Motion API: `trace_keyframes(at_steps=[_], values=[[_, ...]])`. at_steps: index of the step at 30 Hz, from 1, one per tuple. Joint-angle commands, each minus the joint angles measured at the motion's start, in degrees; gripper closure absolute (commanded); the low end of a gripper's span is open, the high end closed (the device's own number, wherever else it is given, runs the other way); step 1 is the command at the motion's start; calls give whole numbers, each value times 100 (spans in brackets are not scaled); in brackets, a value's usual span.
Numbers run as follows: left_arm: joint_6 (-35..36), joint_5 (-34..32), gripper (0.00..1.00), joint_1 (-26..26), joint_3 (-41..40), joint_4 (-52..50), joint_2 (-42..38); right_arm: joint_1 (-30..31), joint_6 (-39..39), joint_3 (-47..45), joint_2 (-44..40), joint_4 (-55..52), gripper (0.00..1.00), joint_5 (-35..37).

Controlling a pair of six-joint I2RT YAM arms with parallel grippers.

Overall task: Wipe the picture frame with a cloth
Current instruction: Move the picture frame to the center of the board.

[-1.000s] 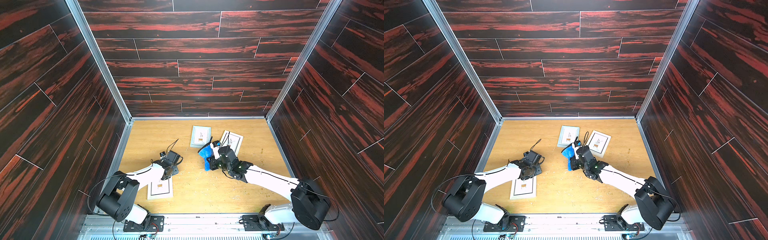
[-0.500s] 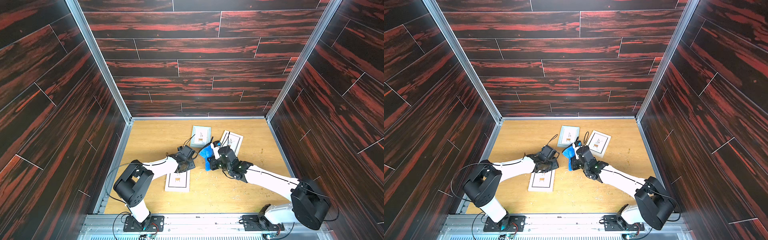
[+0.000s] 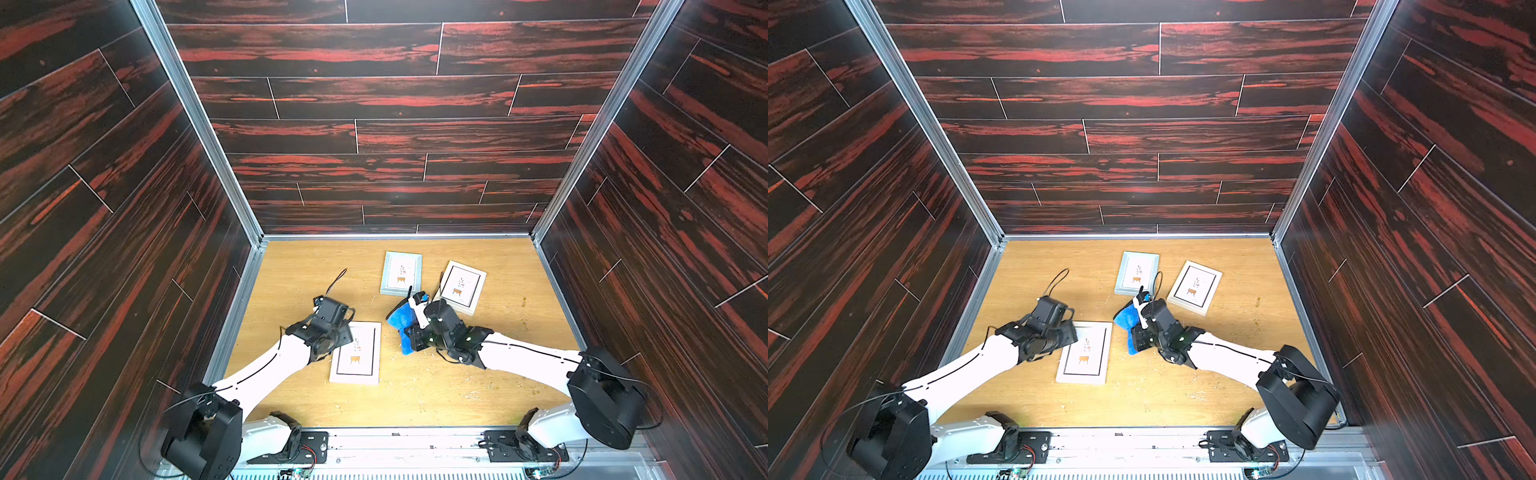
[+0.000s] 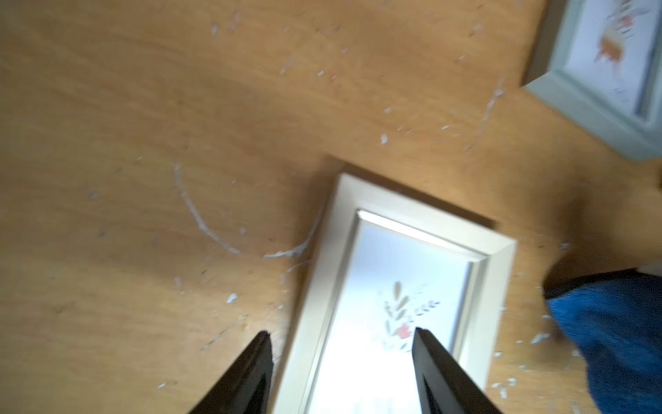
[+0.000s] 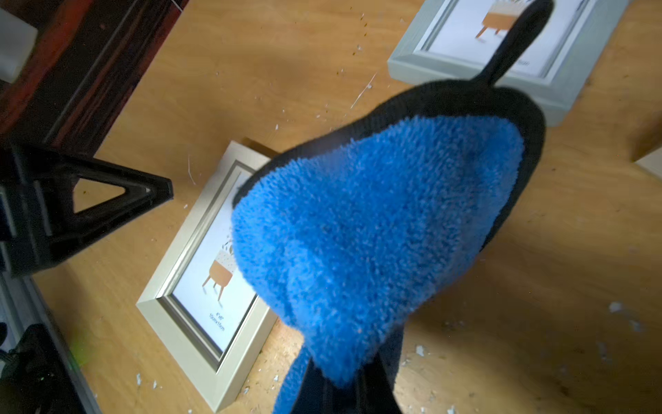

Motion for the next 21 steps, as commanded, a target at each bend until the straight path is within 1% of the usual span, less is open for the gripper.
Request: trace_keyframes(at_steps=[1,4,9,12,14,21], values=[[347,142,35,197,-301,-48,-304,287,137,406,173,-136,100,82],[337,408,38,303,-495,258,-250,519,194,662,422,-252,100,140],[322,638,47,348,-545,408,175,848,243,1242,989,-673,100,398],[348,937,52,348,-619,657,405,957,269,1515,1284,-905,100,541],[411,1156,55,348,-650,840,557,975,345,1664,1437,-1080,100,624],[200,1700,65,313,-799,1628,912,902,613,2124,1909,-1966,100,1186]])
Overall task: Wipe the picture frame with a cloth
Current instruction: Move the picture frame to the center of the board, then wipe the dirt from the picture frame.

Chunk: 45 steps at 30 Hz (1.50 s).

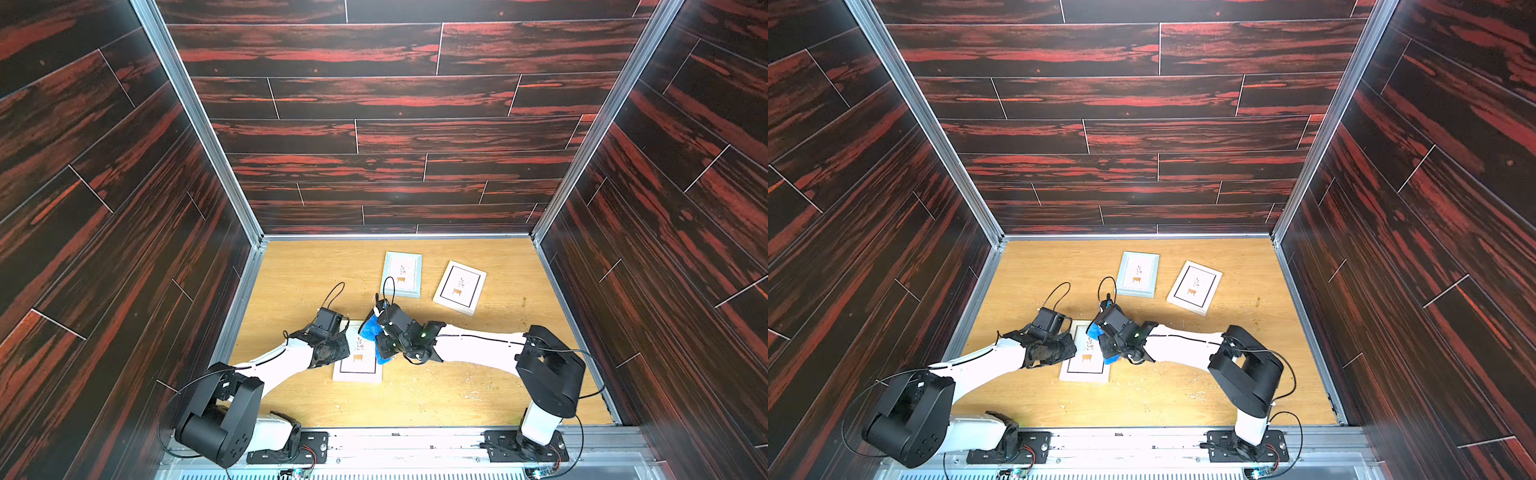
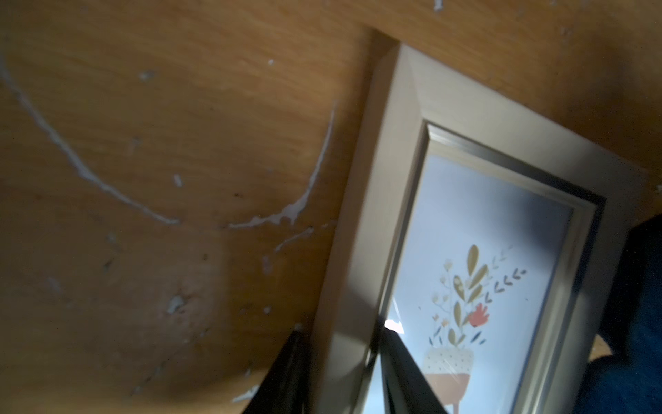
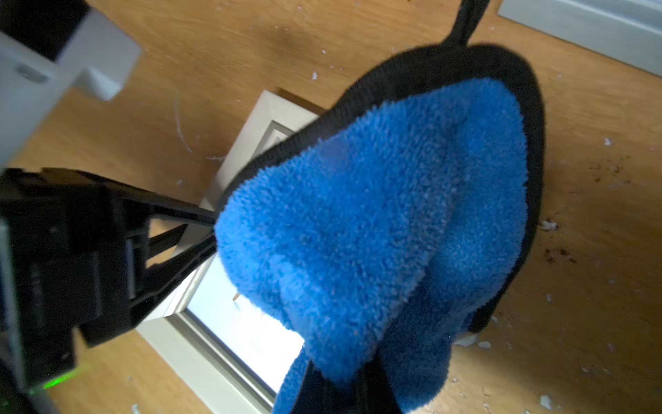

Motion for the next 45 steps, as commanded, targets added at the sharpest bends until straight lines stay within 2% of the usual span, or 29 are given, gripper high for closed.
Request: trace_keyframes(at_steps=[1,5,13,17,22,25,28,32,36,38,42,45], values=[[-133,476,65,-40,-151,509,163,-93,220,183,191,-710,100,384],[-243,482,66,-270,-136,897,283,-196,132,176,274,-787,100,318],[-292,504,69,-581,-10,1359,785,-135,341,-273,332,-694,100,-338],[-266,440,70,-717,8,1415,904,-740,332,-306,766,-268,100,-819],[-174,338,71,-749,-34,1348,950,-1148,-53,1017,1538,-698,100,-114],[-147,241,71,-745,-53,1278,929,-1153,-120,1335,1649,-1031,100,222],[-170,154,71,-749,-80,1291,914,-1029,-117,719,1303,-972,100,25],[-201,47,72,-749,-99,1309,946,-502,195,-403,586,-1033,100,-85],[-148,34,72,-749,-81,1334,1052,-387,494,-885,159,-988,100,-139],[-138,60,74,-751,-81,1344,1086,-520,433,-635,311,-928,100,133],[-103,111,74,-751,-110,1305,1058,-1120,130,485,1093,-851,100,294],[-104,81,74,-748,-168,1283,961,-1198,-36,1211,1537,-1149,100,520]])
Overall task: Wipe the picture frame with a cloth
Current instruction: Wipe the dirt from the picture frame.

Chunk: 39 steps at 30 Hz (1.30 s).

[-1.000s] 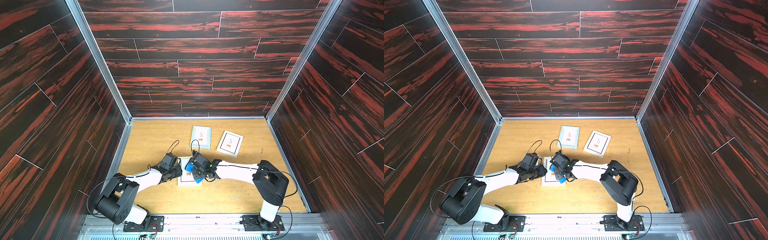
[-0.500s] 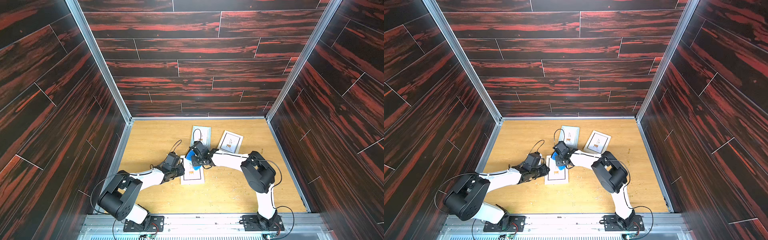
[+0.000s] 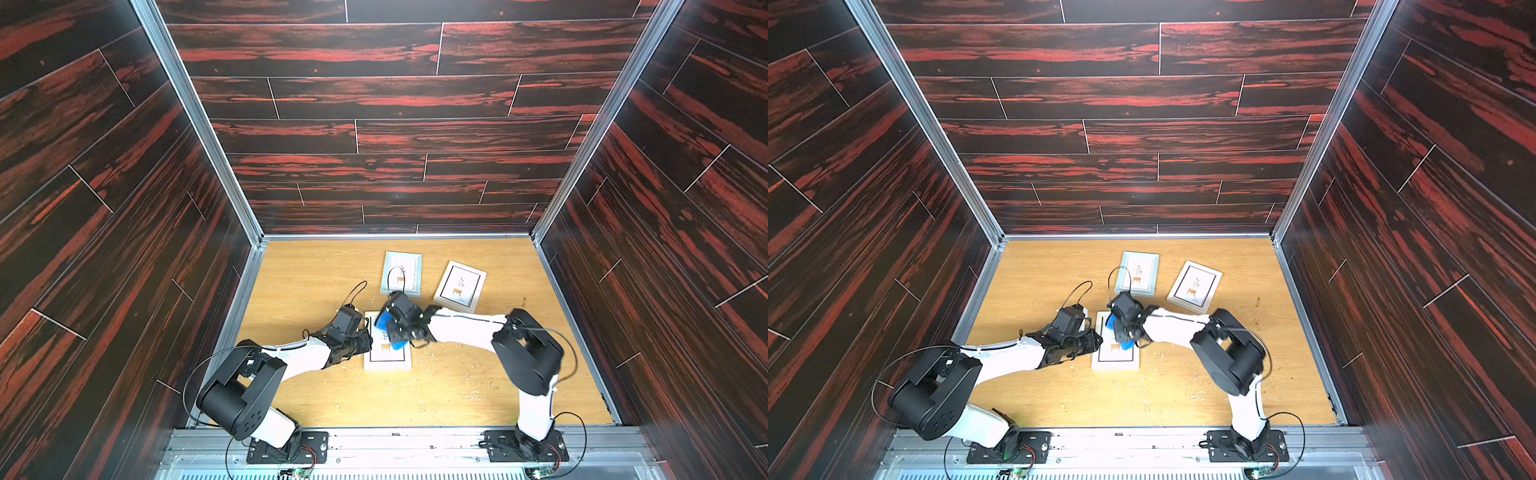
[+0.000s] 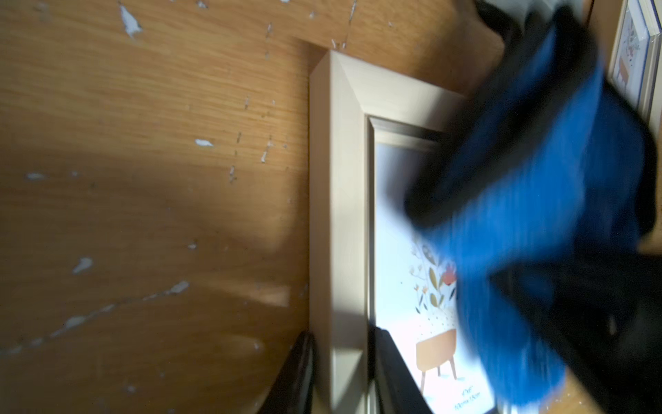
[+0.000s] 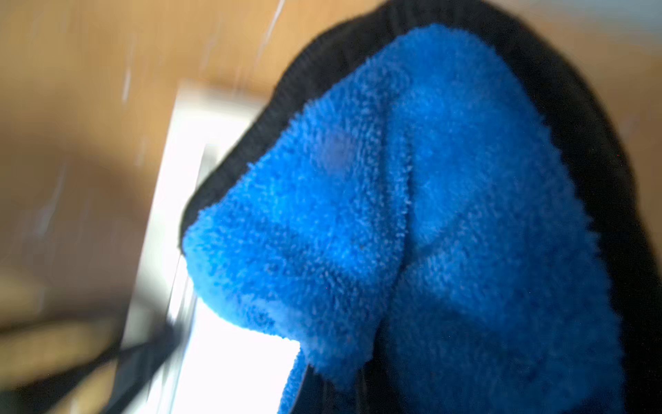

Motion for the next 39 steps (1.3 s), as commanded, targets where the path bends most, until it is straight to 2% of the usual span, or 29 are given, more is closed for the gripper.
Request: trace_keyframes(at_steps=[1,7,10,12,16,18,21,25,28,31,35,39], values=[[71,-216,74,41,-229,-655,72,-118,-226,374,443,-726,100,502],[58,-390,75,42,-212,-753,25,528,111,-1417,-747,-619,100,303],[92,-403,75,43,-190,-798,23,758,348,-1894,-1125,-598,100,75],[124,-380,75,43,-211,-798,7,713,316,-1791,-1045,-541,100,183],[166,-344,75,47,-260,-833,-41,274,9,-785,-412,-557,100,693],[168,-327,75,43,-306,-816,-86,-18,-125,-288,-112,-505,100,663],[104,-296,75,42,-301,-837,-116,-69,-217,-19,28,-553,100,781],[40,-274,75,43,-291,-785,-157,229,-62,-804,-428,-534,100,427],[42,-279,75,43,-252,-783,-110,613,240,-1394,-911,-652,100,413],[52,-236,75,38,-267,-773,-90,661,355,-1545,-1112,-544,100,307],[92,-147,75,34,-295,-789,-87,346,130,-837,-619,-515,100,586],[52,-94,75,2,-368,-682,-76,57,-134,165,133,-437,100,459]])
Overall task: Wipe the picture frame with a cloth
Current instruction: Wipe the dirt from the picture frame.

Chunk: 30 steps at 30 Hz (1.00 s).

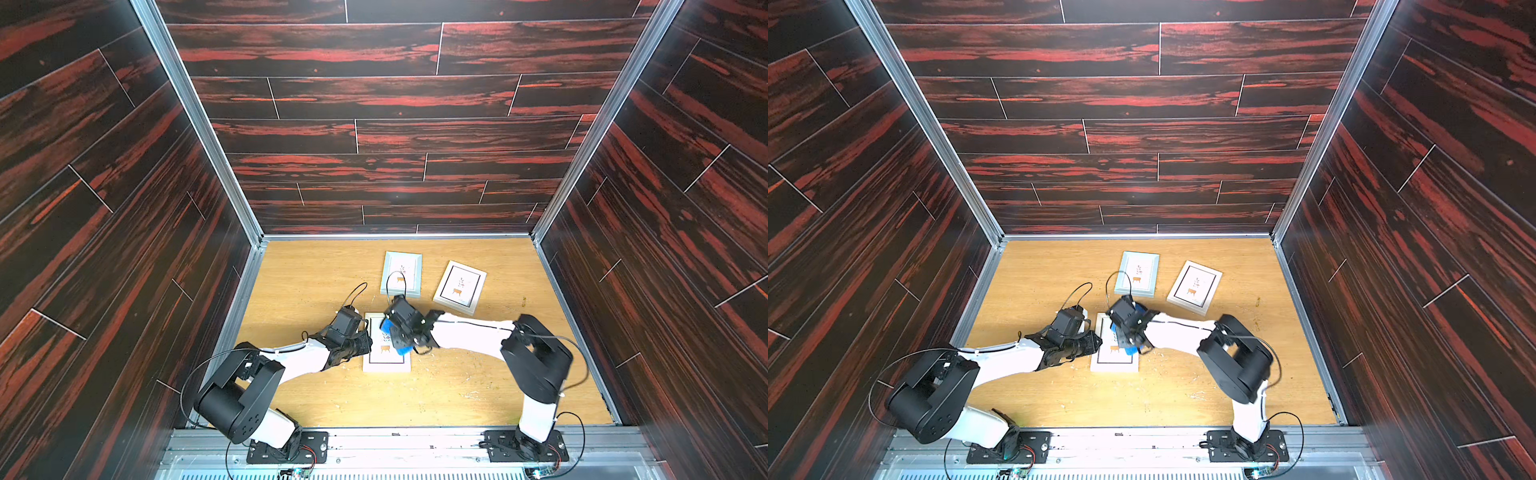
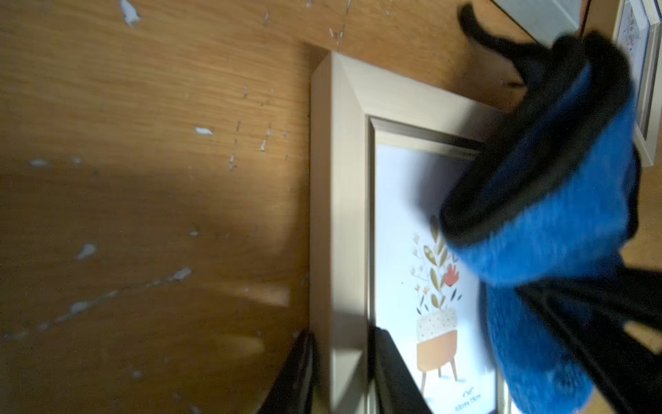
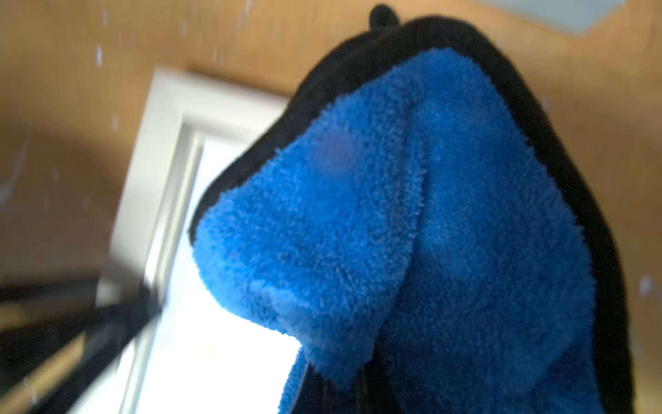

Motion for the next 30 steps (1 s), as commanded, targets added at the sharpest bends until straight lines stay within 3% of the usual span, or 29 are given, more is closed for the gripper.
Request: trace_keyframes(at_steps=[1,7,14,18,25,30], values=[[-31,-87,75,23,-273,-626,58,-182,-205,743,688,-236,100,-44],[-311,-32,75,-4,-382,-303,57,-39,-40,1520,1323,-169,100,-718],[-435,-182,75,-4,-531,-295,-33,-494,139,701,662,-232,100,55],[-395,-158,75,-4,-540,-315,20,-454,37,684,667,-73,100,-252],[-470,-181,75,-4,-667,-133,60,63,217,1774,1359,-242,100,-557],[-502,-199,75,-4,-707,-95,51,-421,275,1062,1008,-217,100,-272]])
